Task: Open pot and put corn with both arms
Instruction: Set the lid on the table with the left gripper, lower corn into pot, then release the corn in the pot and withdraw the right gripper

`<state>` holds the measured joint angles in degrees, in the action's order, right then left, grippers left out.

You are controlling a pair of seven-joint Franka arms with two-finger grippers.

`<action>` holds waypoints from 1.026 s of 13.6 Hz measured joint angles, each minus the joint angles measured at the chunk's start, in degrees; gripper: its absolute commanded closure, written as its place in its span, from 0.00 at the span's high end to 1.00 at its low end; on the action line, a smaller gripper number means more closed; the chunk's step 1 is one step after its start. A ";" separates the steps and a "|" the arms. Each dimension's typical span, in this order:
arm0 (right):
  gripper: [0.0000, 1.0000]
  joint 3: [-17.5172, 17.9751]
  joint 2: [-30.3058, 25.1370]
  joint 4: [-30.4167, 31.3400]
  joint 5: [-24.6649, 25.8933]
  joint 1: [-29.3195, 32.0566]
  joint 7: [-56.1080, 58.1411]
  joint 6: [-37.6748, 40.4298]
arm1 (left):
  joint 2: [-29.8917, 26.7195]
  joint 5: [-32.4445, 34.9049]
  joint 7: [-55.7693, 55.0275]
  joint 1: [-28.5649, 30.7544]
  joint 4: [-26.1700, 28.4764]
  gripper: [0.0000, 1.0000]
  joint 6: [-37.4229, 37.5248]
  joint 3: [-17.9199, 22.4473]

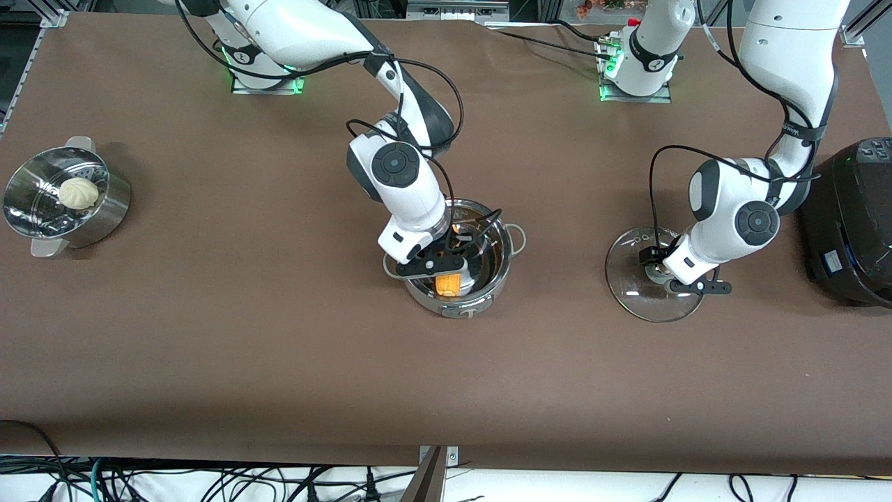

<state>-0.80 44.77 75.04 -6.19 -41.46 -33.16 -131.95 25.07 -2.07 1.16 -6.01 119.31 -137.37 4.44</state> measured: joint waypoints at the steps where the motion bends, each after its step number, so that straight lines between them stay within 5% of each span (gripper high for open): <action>1: 0.99 0.00 0.36 0.00 0.00 -0.16 -0.08 -0.24 | -1.40 0.00 0.00 0.02 0.97 1.00 0.15 0.01; 5: 1.00 0.00 0.76 -0.09 0.01 -0.41 -0.28 -0.40 | -12.50 0.00 0.00 0.41 2.05 1.00 2.16 0.15; 9: 1.00 -0.30 0.30 -1.52 0.13 -0.68 -0.25 0.64 | -25.38 2.27 0.00 1.82 0.35 1.00 16.52 0.28; 14: 1.00 -7.00 -8.58 -3.24 0.22 -0.54 8.19 19.10 | -29.67 3.10 0.03 2.15 -21.24 1.00 45.79 2.44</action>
<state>-7.80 36.20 71.80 -5.97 -42.00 -24.98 -112.86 -4.60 1.03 1.19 -3.86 98.07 -91.58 6.89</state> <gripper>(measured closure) 0.000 0.000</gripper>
